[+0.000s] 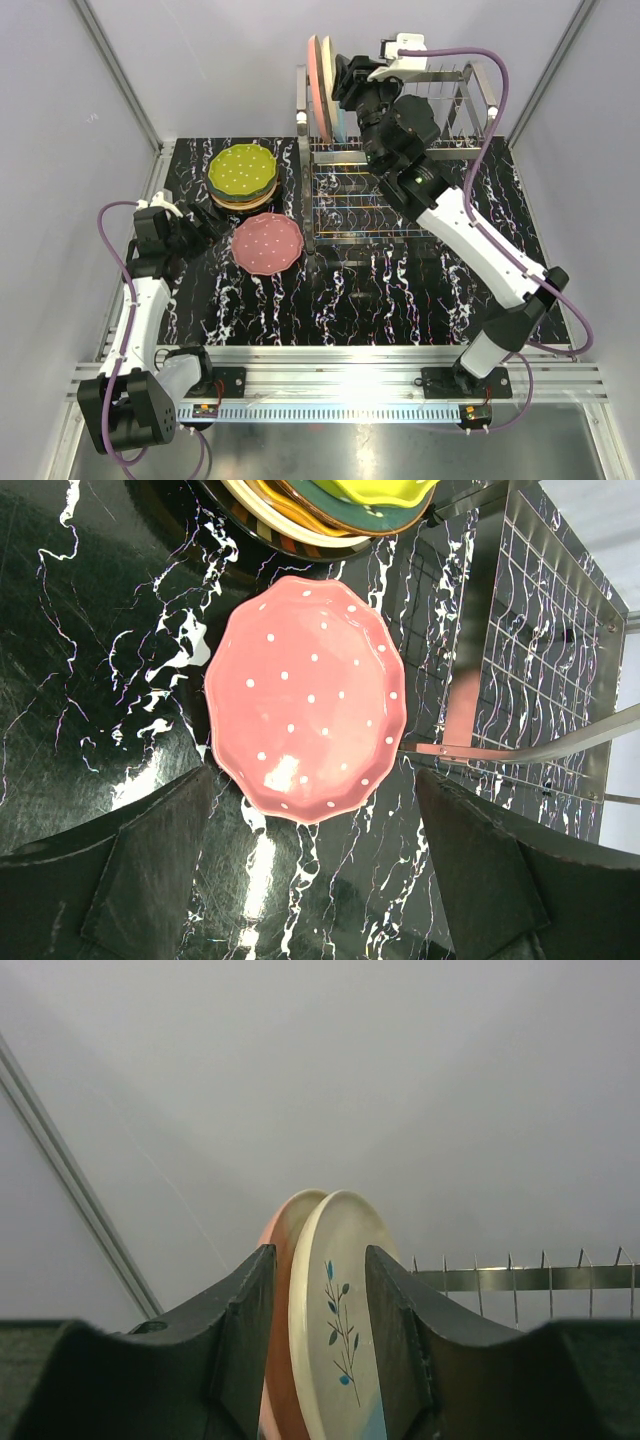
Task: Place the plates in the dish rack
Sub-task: Grab a plate with the left arm
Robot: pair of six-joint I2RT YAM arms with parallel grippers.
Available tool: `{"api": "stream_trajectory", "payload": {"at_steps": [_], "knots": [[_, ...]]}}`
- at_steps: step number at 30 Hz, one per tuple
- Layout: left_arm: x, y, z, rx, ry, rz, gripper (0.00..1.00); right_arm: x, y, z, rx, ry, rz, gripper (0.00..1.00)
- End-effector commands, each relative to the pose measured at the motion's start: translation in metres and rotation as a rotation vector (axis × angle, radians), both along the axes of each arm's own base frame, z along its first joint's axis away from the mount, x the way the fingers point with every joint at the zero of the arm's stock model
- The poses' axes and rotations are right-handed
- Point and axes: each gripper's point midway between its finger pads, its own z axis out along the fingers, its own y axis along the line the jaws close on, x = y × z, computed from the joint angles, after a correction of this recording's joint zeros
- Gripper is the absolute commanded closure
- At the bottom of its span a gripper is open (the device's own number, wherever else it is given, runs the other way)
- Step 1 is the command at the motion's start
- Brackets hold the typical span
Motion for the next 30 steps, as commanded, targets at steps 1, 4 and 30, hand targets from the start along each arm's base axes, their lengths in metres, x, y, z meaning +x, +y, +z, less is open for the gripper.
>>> {"api": "stream_trajectory", "payload": {"at_steps": [1, 4, 30], "knots": [[0.009, -0.002, 0.018, -0.014, -0.061, -0.016, 0.13, -0.023, -0.012, 0.029, 0.069, -0.067, 0.051, 0.52], [0.01, -0.003, 0.016, -0.019, -0.054, -0.021, 0.12, -0.039, -0.015, 0.033, 0.06, -0.094, 0.099, 0.51], [0.014, -0.001, -0.046, -0.023, 0.161, -0.039, 0.01, -0.228, -0.056, -0.114, -0.224, -0.058, 0.653, 0.53]]}}
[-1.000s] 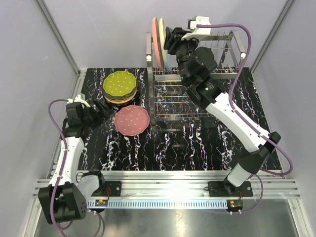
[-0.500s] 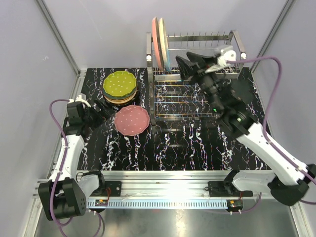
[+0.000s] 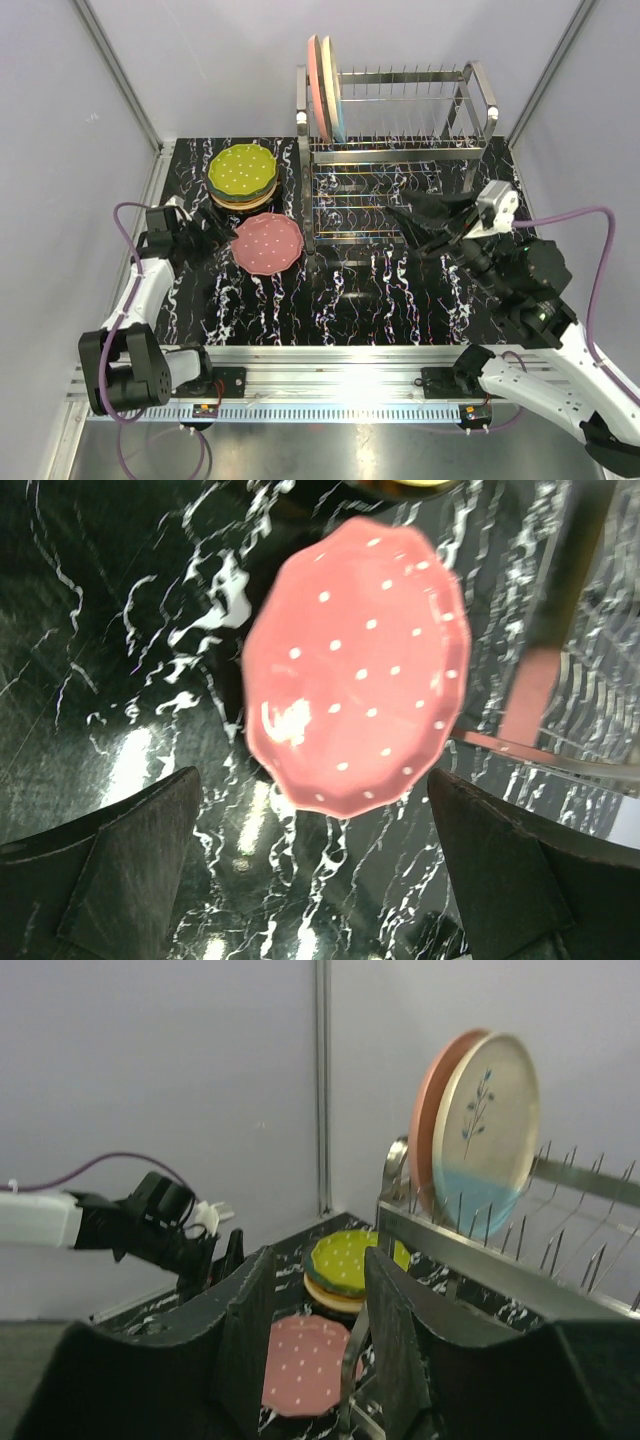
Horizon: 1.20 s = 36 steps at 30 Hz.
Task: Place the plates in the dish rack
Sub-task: Grab a plate with the left arm
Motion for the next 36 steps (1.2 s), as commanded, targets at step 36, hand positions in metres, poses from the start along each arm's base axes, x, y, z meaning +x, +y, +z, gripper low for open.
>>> {"api": "stream_trajectory", "payload": {"at_steps": [36], "knots": [[0.012, 0.009, -0.081, 0.263, 0.347, -0.017, 0.32, -0.043, 0.036, -0.194, -0.06, 0.494, 0.303, 0.63]]}}
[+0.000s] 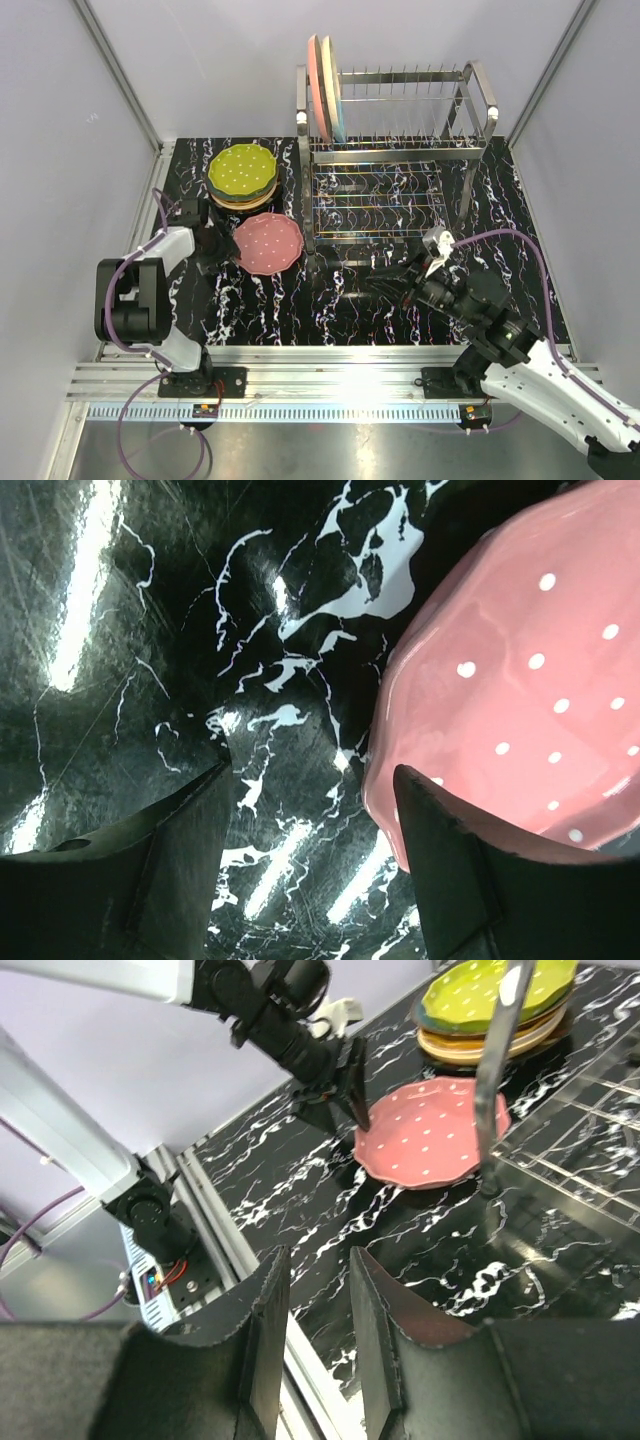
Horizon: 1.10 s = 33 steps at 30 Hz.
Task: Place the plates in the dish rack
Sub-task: Grab a plate with the left arm
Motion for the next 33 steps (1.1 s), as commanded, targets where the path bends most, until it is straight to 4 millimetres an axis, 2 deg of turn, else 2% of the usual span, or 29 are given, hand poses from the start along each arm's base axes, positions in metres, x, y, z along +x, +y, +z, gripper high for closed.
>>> {"api": "stream_trajectory", "payload": {"at_steps": [1, 3, 5, 7, 12, 16, 22, 29, 30, 33], "knots": [[0.017, 0.006, 0.007, 0.061, -0.038, -0.016, 0.32, -0.008, 0.014, 0.012, 0.061, -0.019, 0.063, 0.62], [0.019, 0.009, 0.009, 0.078, -0.039, -0.012, 0.32, -0.008, 0.018, 0.006, 0.049, -0.005, 0.066, 0.62], [0.017, -0.001, 0.008, 0.095, -0.035, -0.05, 0.32, -0.012, 0.025, 0.001, 0.03, -0.008, 0.073, 0.63], [0.02, 0.001, 0.009, 0.139, -0.033, -0.06, 0.34, -0.014, 0.032, -0.007, 0.001, -0.001, 0.079, 0.62], [0.018, -0.003, 0.009, 0.154, -0.013, -0.089, 0.45, -0.023, 0.055, -0.029, -0.077, 0.023, 0.101, 0.62], [0.016, -0.002, 0.009, 0.159, -0.007, -0.09, 0.53, -0.025, 0.069, -0.038, -0.108, 0.03, 0.092, 0.62], [0.014, -0.01, 0.002, 0.119, 0.019, -0.106, 0.58, -0.034, 0.097, -0.059, -0.207, 0.025, 0.098, 0.62], [0.013, -0.01, 0.003, 0.116, 0.02, -0.108, 0.85, -0.048, 0.13, -0.079, -0.307, 0.004, 0.11, 0.6], [0.013, -0.009, 0.003, 0.121, 0.022, -0.103, 0.94, -0.049, 0.133, -0.08, -0.314, 0.001, 0.105, 0.6], [0.012, -0.009, 0.005, 0.124, 0.022, -0.102, 1.0, -0.056, 0.143, -0.088, -0.34, -0.001, 0.12, 0.59]]}}
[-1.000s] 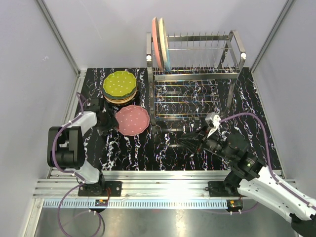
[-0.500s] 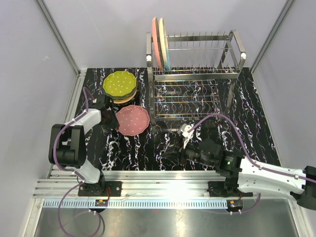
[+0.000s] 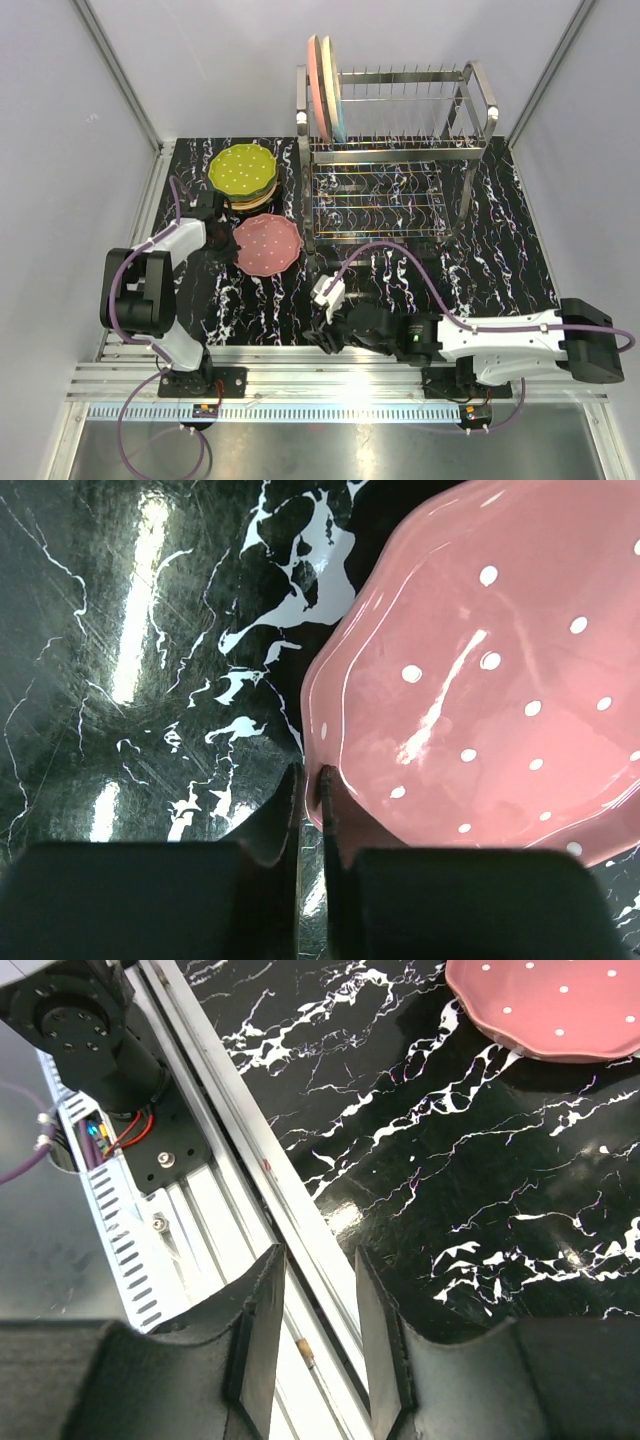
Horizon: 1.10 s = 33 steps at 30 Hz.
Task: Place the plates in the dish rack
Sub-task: Grab a plate with the left arm, then pass the plate from the left arm to the right
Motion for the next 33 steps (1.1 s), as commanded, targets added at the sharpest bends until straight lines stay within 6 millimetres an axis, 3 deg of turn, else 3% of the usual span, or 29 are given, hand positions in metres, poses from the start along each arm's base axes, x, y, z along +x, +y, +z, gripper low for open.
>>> {"api": "stream_trajectory", "payload": {"at_steps": [1, 7, 13, 17, 19, 21, 22, 23, 25, 26, 27, 33], "knots": [[0.002, 0.006, 0.004, 0.029, 0.002, -0.001, 1.0, 0.006, 0.019, 0.027, 0.07, -0.054, -0.044, 0.58], [0.001, 0.011, 0.02, 0.054, -0.042, 0.012, 1.0, 0.008, 0.029, 0.019, 0.026, -0.066, -0.076, 0.48], [0.0, 0.017, 0.054, 0.072, -0.169, 0.032, 1.0, 0.01, 0.039, 0.007, -0.066, -0.119, -0.087, 0.43], [0.001, 0.016, 0.077, 0.061, -0.261, 0.035, 1.0, 0.014, 0.056, 0.007, -0.107, -0.175, -0.083, 0.39], [0.001, 0.014, 0.082, 0.048, -0.283, 0.028, 1.0, 0.024, 0.062, 0.013, -0.142, -0.244, -0.094, 0.35], [0.0, 0.009, 0.088, 0.029, -0.308, 0.017, 1.0, 0.038, 0.064, 0.001, -0.248, -0.352, -0.108, 0.25], [0.001, 0.008, 0.092, 0.023, -0.321, 0.014, 1.0, 0.043, 0.071, 0.007, -0.26, -0.384, -0.119, 0.23], [0.001, 0.007, 0.093, 0.017, -0.327, 0.013, 1.0, 0.047, 0.075, -0.007, -0.32, -0.41, -0.121, 0.16], [0.001, 0.004, 0.096, 0.002, -0.338, 0.0, 1.0, 0.057, 0.082, -0.007, -0.377, -0.49, -0.129, 0.12], [0.001, 0.002, 0.099, -0.003, -0.344, -0.004, 1.0, 0.061, 0.087, -0.022, -0.424, -0.514, -0.119, 0.09], [0.0, 0.001, 0.098, -0.013, -0.341, -0.008, 1.0, 0.065, 0.092, -0.022, -0.435, -0.553, -0.12, 0.05], [0.0, -0.006, 0.107, -0.048, -0.37, -0.031, 1.0, 0.105, 0.121, -0.049, -0.536, -0.615, -0.119, 0.04]]}}
